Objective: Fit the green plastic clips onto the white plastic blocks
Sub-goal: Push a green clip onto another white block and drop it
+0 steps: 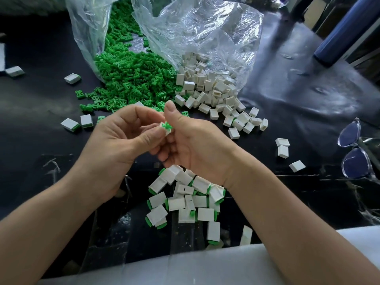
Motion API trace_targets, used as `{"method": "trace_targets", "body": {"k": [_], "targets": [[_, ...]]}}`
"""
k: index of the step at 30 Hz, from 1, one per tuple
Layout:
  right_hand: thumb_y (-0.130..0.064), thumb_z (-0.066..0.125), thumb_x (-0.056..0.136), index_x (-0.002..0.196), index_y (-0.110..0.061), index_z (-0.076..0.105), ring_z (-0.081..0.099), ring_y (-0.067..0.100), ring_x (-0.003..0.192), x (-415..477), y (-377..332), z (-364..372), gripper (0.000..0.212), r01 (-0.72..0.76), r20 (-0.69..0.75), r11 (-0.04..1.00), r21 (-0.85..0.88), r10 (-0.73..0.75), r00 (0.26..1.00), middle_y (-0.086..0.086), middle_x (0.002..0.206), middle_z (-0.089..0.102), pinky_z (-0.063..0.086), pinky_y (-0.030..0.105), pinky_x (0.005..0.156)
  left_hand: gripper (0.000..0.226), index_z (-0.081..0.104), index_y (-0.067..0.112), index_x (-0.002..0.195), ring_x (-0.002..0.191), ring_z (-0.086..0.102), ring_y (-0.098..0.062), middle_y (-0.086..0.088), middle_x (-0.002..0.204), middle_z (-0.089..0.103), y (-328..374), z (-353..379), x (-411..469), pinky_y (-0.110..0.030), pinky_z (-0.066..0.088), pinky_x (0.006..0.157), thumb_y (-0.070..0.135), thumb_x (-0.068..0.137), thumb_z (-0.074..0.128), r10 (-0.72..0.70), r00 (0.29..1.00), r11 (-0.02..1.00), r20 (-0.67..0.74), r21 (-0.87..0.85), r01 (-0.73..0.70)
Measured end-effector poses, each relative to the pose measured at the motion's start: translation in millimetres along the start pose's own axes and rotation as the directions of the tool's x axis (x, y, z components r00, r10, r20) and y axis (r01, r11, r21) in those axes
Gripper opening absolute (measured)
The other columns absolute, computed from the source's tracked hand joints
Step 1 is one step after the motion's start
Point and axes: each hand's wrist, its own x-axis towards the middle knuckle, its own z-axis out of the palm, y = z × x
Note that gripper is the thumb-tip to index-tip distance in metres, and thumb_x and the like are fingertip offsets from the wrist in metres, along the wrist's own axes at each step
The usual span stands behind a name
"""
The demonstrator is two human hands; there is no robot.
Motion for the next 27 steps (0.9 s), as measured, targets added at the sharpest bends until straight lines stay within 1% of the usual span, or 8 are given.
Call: {"method": "trace_targets", "body": {"k": [2, 5, 11, 14, 16, 18, 20, 27], "targets": [[-0.043, 0.027, 0.097, 0.113, 0.013, 0.051, 0.038, 0.012, 0.057, 0.1, 0.7, 0.2, 0.063, -0.009, -0.040, 0.999, -0.050, 0.007, 0.999, 0.004, 0.067, 0.043, 0.033, 0.023, 0.055, 0.020, 0.065, 0.004, 0.086, 0.050, 0.058, -0.015, -0.001, 0.058, 0.062, 1.0, 1.7, -1.2, -0.023, 0.051, 0.051, 0.012, 0.068, 0.063, 0.045, 0.999, 0.998, 0.026, 0.036, -0.046], [-0.044, 0.030, 0.096, 0.130, 0.011, 0.041, 0.031, 0.011, 0.056, -0.8, 0.6, 2.9, 0.066, -0.025, -0.049, 0.997, -0.074, 0.022, 0.999, 0.002, 0.066, 0.036, 0.028, 0.023, 0.053, 0.026, 0.064, 0.000, 0.093, 0.051, 0.061, -0.022, -0.005, 0.056, 0.063, 0.6, 0.4, -1.5, -0.028, 0.053, 0.051, 0.007, 0.068, 0.061, 0.055, 0.998, 0.995, 0.025, 0.077, -0.057], [-0.035, 0.033, 0.098, 0.130, 0.017, 0.034, 0.027, 0.010, 0.056, -2.5, 0.1, 6.1, 0.061, -0.038, -0.045, 0.999, -0.032, 0.037, 0.998, 0.001, 0.065, 0.030, 0.024, 0.022, 0.053, 0.027, 0.072, 0.006, 0.084, 0.057, 0.064, -0.017, -0.015, 0.075, 0.070, -0.3, 0.2, -2.3, -0.026, 0.055, 0.055, 0.018, 0.060, 0.069, 0.045, 0.999, 0.996, -0.010, 0.080, -0.044], [-0.033, 0.033, 0.098, 0.125, 0.016, 0.041, 0.027, 0.010, 0.055, -2.9, 0.8, 6.3, 0.057, -0.028, -0.053, 0.999, -0.047, 0.025, 0.998, 0.000, 0.064, 0.031, 0.026, 0.021, 0.052, 0.028, 0.074, 0.015, 0.085, 0.063, 0.067, -0.018, -0.012, 0.084, 0.071, -2.4, -3.7, -1.7, -0.027, 0.056, 0.057, 0.026, 0.060, 0.073, 0.043, 0.999, 0.994, -0.007, 0.106, -0.042], [-0.034, 0.033, 0.098, 0.117, 0.008, 0.050, 0.028, 0.010, 0.056, -3.6, 0.5, 6.4, 0.049, -0.014, -0.049, 0.998, -0.063, 0.011, 0.999, -0.001, 0.065, 0.032, 0.028, 0.020, 0.052, 0.033, 0.075, 0.025, 0.088, 0.074, 0.070, -0.017, -0.006, 0.091, 0.072, -4.0, -8.5, -1.1, -0.031, 0.058, 0.064, 0.042, 0.060, 0.078, 0.026, 0.999, 0.987, 0.023, 0.156, -0.029], [-0.034, 0.033, 0.098, 0.124, 0.012, 0.045, 0.027, 0.009, 0.056, -5.0, -1.5, 7.0, 0.054, 0.001, -0.027, 1.000, -0.031, -0.002, 1.000, -0.001, 0.068, 0.031, 0.028, 0.019, 0.053, 0.042, 0.073, 0.029, 0.092, 0.083, 0.070, -0.016, 0.001, 0.097, 0.073, -6.5, -13.2, -0.5, -0.035, 0.059, 0.072, 0.054, 0.058, 0.077, 0.016, 0.999, 0.982, 0.033, 0.187, -0.022], [-0.035, 0.034, 0.097, 0.128, 0.012, 0.041, 0.026, 0.008, 0.056, -6.4, -4.3, 6.3, 0.057, 0.011, -0.002, 1.000, -0.001, -0.011, 1.000, -0.001, 0.069, 0.030, 0.025, 0.020, 0.054, 0.042, 0.073, 0.028, 0.096, 0.087, 0.070, -0.018, 0.001, 0.100, 0.072, -8.1, -15.8, 0.0, -0.039, 0.058, 0.074, 0.052, 0.062, 0.077, 0.025, 0.999, 0.980, 0.030, 0.194, -0.030], [-0.049, 0.023, 0.096, 0.136, 0.001, 0.038, 0.026, 0.011, 0.055, -7.5, -5.2, 5.2, 0.066, -0.039, 0.053, 0.996, -0.078, 0.043, 0.998, 0.001, 0.065, 0.030, 0.022, 0.023, 0.052, 0.035, 0.072, 0.028, 0.095, 0.086, 0.070, -0.018, 0.001, 0.099, 0.073, -9.4, -14.8, 0.2, -0.041, 0.058, 0.074, 0.049, 0.068, 0.074, 0.051, 0.997, 0.977, 0.056, 0.204, -0.061]]}}
